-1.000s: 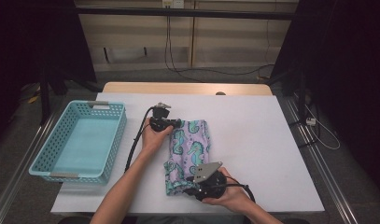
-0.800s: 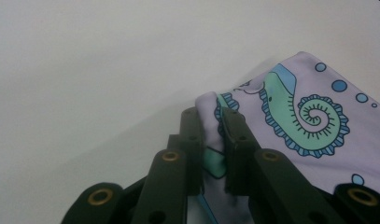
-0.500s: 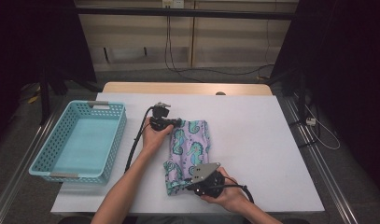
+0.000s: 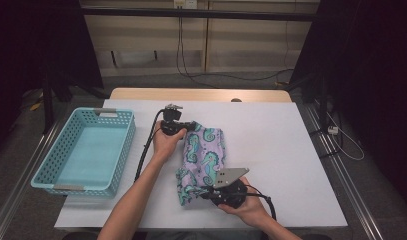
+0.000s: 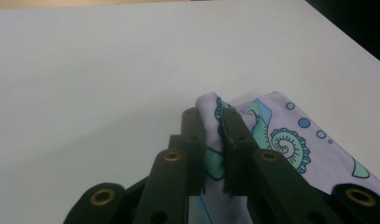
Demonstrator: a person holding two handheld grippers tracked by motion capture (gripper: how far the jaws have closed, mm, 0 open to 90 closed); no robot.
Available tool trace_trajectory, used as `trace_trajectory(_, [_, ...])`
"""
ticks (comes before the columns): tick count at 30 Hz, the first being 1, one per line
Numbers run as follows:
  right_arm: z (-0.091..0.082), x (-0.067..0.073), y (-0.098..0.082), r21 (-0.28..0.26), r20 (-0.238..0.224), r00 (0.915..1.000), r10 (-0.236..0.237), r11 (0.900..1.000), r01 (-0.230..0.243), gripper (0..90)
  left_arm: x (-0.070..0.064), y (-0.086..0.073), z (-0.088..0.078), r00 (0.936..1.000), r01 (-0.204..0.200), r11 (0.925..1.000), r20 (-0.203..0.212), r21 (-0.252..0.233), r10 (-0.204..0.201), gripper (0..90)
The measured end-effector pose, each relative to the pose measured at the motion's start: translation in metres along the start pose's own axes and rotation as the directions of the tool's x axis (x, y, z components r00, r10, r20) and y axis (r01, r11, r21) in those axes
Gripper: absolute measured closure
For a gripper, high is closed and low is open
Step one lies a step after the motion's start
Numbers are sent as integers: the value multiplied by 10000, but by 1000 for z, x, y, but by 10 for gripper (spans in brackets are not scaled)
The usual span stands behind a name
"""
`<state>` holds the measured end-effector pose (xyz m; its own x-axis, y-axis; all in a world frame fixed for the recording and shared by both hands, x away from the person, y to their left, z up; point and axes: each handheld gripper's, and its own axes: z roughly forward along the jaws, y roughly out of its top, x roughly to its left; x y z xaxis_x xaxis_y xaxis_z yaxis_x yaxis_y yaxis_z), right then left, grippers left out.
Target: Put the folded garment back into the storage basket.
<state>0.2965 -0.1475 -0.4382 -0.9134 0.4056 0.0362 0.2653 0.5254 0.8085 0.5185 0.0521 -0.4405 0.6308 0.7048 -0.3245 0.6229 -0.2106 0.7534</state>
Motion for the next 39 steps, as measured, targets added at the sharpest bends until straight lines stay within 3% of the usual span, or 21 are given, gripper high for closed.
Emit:
trace_trajectory(14, [-20, 0, 9, -1209, 119, 9995, 287, 9923, -271, 818, -15, 22, -16, 9991, -427, 9985, -94, -349, 424, 818])
trace_trajectory(39, [-18, 5, 31, -1921, 118, 9999, 18, 9814, 5, 820, -15, 38, -35, 9996, -258, 9954, -125, -919, 248, 825])
